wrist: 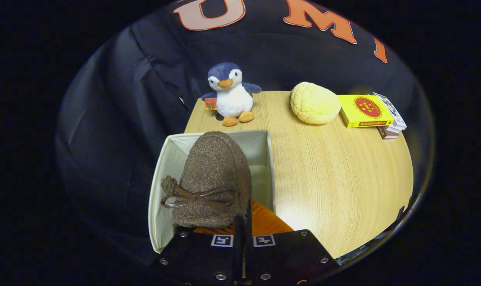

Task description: Open the storage box then place both shoes into the box .Put the left shoe in first, then the right shoe, with the right side of both shoes facing outward in a uniform manner.

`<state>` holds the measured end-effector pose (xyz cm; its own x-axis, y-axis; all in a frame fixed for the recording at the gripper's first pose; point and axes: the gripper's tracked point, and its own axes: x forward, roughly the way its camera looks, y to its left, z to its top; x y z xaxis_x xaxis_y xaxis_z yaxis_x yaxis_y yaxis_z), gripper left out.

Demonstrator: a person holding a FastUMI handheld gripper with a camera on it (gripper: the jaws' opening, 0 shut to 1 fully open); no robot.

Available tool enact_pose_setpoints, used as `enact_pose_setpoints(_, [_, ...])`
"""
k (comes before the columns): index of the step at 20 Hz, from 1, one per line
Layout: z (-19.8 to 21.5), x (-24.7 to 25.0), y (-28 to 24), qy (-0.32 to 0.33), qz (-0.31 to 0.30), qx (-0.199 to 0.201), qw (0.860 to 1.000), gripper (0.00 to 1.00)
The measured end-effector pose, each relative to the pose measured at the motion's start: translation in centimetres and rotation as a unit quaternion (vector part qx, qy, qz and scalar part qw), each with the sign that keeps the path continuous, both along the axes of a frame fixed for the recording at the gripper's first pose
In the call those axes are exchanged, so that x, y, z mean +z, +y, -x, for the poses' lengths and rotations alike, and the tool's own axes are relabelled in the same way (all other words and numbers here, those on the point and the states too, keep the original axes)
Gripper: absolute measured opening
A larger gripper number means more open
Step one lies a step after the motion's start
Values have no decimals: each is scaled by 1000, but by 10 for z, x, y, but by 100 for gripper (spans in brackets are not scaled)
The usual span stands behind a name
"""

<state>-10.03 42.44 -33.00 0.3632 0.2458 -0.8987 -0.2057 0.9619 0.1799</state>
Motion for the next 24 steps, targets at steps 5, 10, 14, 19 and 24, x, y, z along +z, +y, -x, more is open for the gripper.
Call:
enact_pose_setpoints(5, [3, -33, 5, 6, 38, 0, 999, 5])
enact_pose_setpoints(10, [8, -38, 11, 5, 62, 9, 998, 20])
enact_pose_setpoints(14, [12, -8, 8, -20, 44, 16, 999, 38])
enact_pose_setpoints(19, [-9, 73, -11, -114, 5, 12, 993, 61])
enact_pose_setpoints(24, [-32, 141, -57, -218, -47, -7, 975, 83])
